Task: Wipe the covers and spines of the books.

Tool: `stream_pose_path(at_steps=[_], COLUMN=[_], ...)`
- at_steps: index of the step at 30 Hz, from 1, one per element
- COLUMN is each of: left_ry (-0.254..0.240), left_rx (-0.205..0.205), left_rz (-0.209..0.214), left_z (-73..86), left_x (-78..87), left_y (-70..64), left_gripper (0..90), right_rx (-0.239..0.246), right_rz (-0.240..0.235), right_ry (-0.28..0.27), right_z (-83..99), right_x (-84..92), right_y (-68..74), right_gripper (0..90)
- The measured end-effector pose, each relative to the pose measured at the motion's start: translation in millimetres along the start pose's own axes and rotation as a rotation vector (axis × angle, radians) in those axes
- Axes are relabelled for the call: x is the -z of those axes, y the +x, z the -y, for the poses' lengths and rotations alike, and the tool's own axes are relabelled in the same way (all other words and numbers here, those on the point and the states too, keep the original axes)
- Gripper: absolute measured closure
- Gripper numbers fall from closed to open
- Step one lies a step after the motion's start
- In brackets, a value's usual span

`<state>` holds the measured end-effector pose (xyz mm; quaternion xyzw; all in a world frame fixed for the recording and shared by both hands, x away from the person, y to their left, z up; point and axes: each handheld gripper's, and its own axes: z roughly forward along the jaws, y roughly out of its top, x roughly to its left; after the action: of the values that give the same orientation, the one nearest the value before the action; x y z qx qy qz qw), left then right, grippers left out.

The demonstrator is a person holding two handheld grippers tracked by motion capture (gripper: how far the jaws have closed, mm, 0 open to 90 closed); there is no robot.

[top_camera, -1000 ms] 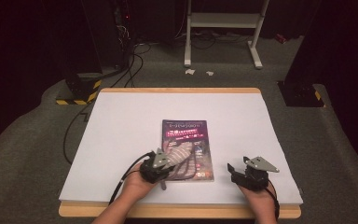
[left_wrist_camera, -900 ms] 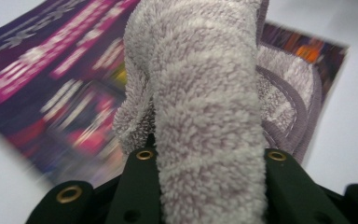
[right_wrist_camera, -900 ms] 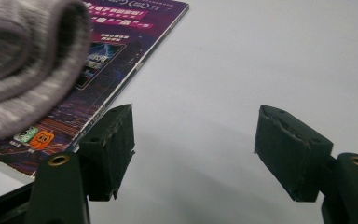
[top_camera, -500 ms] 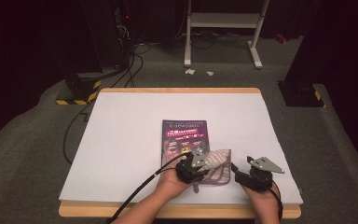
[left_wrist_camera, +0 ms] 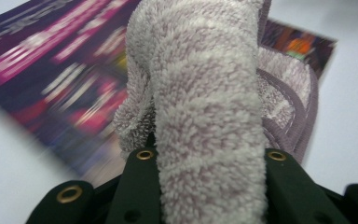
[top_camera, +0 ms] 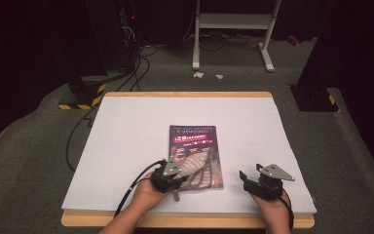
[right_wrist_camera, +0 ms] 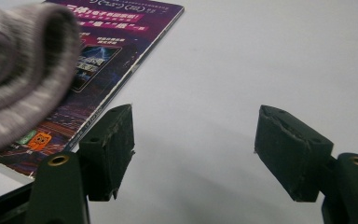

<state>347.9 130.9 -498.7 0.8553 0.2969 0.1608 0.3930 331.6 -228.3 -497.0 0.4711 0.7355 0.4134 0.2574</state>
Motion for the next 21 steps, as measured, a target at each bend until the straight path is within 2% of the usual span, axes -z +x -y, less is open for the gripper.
stream_pose_path(at_steps=[3,6,11,13,17,19,21], left_ry=[-0.02,-0.022,-0.067,-0.077,-0.092,-0.069,-0.03], left_rx=[0.041,0.061,0.124,0.127,0.133,0.135,0.125], left_rz=[-0.019,-0.039,-0.079,-0.089,-0.103,-0.101,-0.117], left_z=[16.8,24.5,21.7,16.9,3.1,-4.4,-9.8], left_x=[15.8,24.6,35.3,37.7,33.5,24.3,11.8], left_y=[13.9,23.1,40.0,44.7,53.1,57.7,62.5], left_gripper=[71.1,71.1,71.1,71.1,71.0,70.9,70.7], right_rx=[-0.008,-0.011,-0.011,-0.013,-0.012,-0.009,-0.007], right_rz=[0.001,0.0,0.002,0.003,0.001,0.0,0.0], right_ry=[0.004,0.008,0.004,0.003,0.003,0.002,0.001], right_z=[0.7,1.2,0.9,0.6,0.6,0.5,0.3], right_x=[-0.3,-0.4,0.0,-0.2,-0.5,-0.3,0.1], right_y=[0.2,-0.4,-0.9,-1.2,-1.0,-0.8,-0.5], right_gripper=[28.4,28.4,28.4,28.4,28.4,28.4,28.4])
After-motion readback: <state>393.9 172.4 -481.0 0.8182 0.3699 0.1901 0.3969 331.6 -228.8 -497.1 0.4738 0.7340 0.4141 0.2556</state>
